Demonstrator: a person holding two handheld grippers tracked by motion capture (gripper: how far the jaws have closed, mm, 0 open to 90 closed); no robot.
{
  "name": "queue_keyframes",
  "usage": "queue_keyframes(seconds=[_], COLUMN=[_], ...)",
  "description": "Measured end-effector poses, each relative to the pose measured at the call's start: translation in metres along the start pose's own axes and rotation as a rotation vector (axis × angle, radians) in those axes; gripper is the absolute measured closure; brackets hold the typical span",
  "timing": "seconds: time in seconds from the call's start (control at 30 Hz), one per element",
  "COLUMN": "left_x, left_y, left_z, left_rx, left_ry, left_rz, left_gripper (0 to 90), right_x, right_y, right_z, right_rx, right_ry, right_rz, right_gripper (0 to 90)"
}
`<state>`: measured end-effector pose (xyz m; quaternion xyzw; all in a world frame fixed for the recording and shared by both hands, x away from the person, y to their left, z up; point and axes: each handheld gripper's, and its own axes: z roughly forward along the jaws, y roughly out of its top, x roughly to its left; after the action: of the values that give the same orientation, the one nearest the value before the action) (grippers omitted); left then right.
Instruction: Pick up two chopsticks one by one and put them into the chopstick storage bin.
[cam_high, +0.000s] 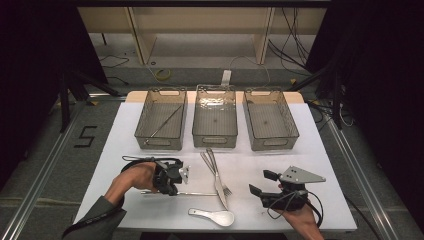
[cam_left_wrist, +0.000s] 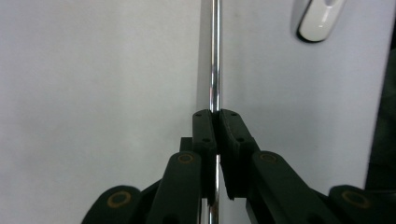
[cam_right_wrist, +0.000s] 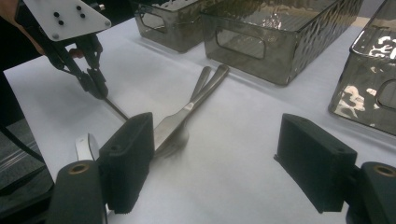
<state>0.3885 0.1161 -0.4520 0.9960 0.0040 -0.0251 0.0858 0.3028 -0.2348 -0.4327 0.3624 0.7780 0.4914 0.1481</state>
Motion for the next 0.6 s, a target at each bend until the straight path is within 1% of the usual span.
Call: queue_keyframes(seconds=[0.03, 0.17, 0.23, 0.27, 0.3, 0.33, 0.37, 0.47, 0.5, 0.53, 0.6], left_x=[-0.001, -0.002, -0.002, -0.001, -0.001, 0.001, 0.001, 0.003, 0.004, 0.005, 0.007], left_y=[-0.001, -0.008, -0.013, -0.016, -0.019, -0.023, -0.027, -0.038, -0.041, -0.045, -0.05], left_z=[0.0, -0.005, -0.008, -0.01, -0.012, -0.015, -0.018, -0.024, -0.027, -0.029, -0.034], left_rx=[-0.004, -0.009, -0.017, -0.016, -0.027, -0.033, -0.039, -0.062, -0.079, -0.094, -0.125], left_ry=[0.011, 0.004, 0.014, 0.008, 0.017, 0.025, 0.022, 0.035, 0.044, 0.042, 0.068], left_rz=[-0.004, -0.02, -0.035, -0.044, -0.065, -0.074, -0.084, -0.103, -0.127, -0.141, -0.165], left_gripper=[84.6, 84.6, 84.6, 84.6, 84.6, 84.6, 84.6, 84.6, 84.6, 84.6, 84.6], right_x=[0.0, 0.0, 0.0, 0.0, 0.0, 0.0, 0.0, 0.0, 0.0, 0.0, 0.0], right_y=[0.0, 0.0, 0.0, 0.0, 0.0, 0.0, 0.0, 0.0, 0.0, 0.0, 0.0], right_z=[0.0, 0.0, 0.0, 0.0, 0.0, 0.0, 0.0, 0.0, 0.0, 0.0, 0.0], right_rx=[0.0, 0.0, 0.0, 0.0, 0.0, 0.0, 0.0, 0.001, 0.001, 0.001, 0.0], right_ry=[0.0, -0.001, -0.001, -0.001, -0.002, -0.002, -0.002, -0.002, -0.002, -0.003, -0.003], right_rz=[0.0, 0.0, 0.0, 0.0, -0.001, -0.001, 0.0, 0.003, 0.003, 0.003, 0.003], right_gripper=[28.2, 28.3, 28.3, 28.2, 28.3, 28.3, 28.3, 28.3, 28.3, 28.3, 28.3])
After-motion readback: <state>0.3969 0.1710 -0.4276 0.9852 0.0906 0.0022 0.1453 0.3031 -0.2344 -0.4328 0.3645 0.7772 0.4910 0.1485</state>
